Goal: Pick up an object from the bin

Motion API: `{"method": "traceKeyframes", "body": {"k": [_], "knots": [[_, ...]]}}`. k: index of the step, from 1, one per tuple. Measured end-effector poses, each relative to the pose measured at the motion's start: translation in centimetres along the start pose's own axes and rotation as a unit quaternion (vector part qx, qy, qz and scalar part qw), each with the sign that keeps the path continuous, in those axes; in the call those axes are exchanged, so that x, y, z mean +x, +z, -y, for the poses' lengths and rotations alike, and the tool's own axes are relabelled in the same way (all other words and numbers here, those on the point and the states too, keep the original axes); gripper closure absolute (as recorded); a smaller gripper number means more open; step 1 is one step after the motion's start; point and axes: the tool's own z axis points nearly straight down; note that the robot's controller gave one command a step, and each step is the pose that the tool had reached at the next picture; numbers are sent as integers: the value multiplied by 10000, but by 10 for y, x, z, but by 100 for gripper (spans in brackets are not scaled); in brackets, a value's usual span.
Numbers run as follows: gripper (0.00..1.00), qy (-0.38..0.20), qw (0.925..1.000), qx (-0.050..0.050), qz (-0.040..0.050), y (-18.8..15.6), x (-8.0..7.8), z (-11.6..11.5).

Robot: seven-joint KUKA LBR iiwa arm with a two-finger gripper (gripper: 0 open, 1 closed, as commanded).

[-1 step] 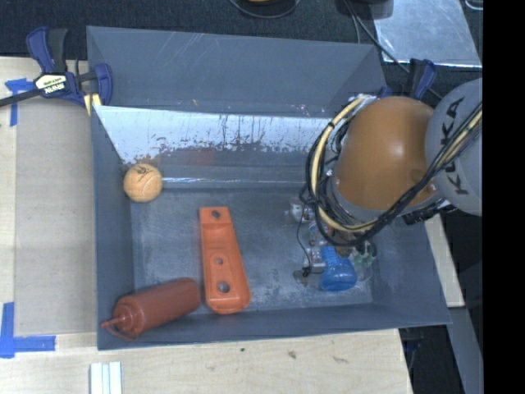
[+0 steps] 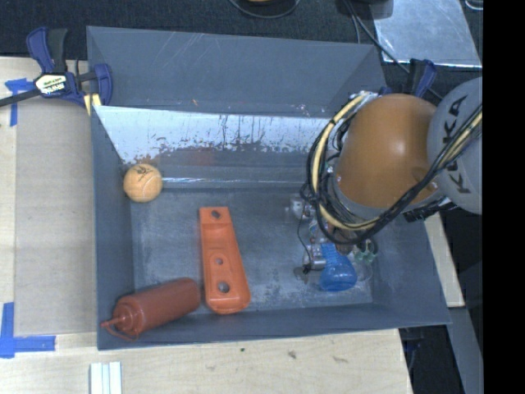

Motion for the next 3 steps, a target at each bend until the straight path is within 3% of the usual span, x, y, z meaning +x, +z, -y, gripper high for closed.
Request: {"method": "traceKeyframes", "body": {"k": [1, 2, 3], "knots": [[0, 398, 9992, -6, -9, 116, -66, -52], [0, 991, 9951, -2, 3, 96, -6, -57], [0, 829, 9966, 5, -1, 104, -46, -78]]}}
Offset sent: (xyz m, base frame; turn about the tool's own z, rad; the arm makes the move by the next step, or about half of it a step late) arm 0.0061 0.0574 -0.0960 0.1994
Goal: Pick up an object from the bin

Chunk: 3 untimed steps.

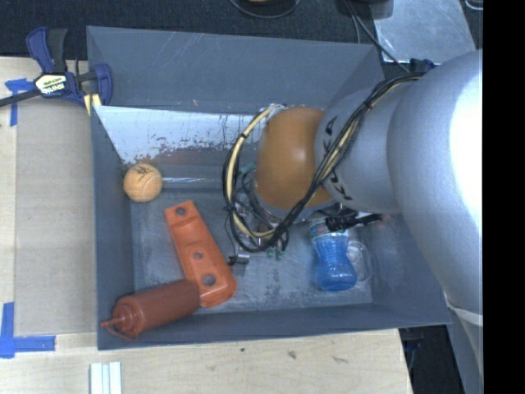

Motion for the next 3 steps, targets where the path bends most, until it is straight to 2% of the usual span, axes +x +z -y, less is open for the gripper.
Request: {"method": "traceKeyframes", "body": {"k": [1, 2, 3], "knots": [[0, -231, 9997, -15, 27, 9, -7, -36], [0, -230, 9997, -14, 26, 10, -7, -36], [0, -1489, 9888, -18, 58, 10, -10, -42]]}}
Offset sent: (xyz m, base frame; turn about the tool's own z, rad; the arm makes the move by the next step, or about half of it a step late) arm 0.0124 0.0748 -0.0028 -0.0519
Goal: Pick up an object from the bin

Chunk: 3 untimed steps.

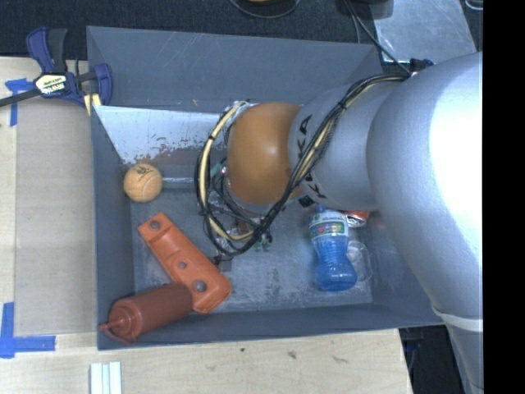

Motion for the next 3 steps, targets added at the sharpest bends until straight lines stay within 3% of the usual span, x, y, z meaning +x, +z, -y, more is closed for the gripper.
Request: {"method": "traceKeyframes", "body": {"k": [1, 2, 3], "knots": [[0, 1453, 9894, 7, -22, -54, -38, -42], [0, 359, 9994, 4, -6, -123, 17, -30], [0, 1776, 9841, -16, 5, -67, -36, -110]]}}
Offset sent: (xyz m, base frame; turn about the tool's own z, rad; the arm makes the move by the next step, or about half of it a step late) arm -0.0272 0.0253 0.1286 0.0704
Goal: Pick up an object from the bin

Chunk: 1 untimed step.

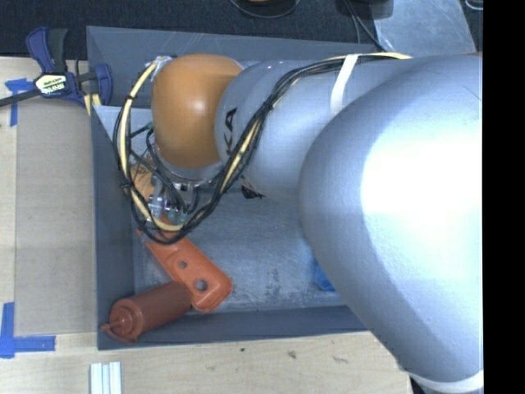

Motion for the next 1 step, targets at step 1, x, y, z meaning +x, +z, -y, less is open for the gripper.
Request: {"method": "traceKeyframes", "body": {"k": [1], "knots": [[100, -1942, 9810, 12, 12, 66, 45, 22]]}}
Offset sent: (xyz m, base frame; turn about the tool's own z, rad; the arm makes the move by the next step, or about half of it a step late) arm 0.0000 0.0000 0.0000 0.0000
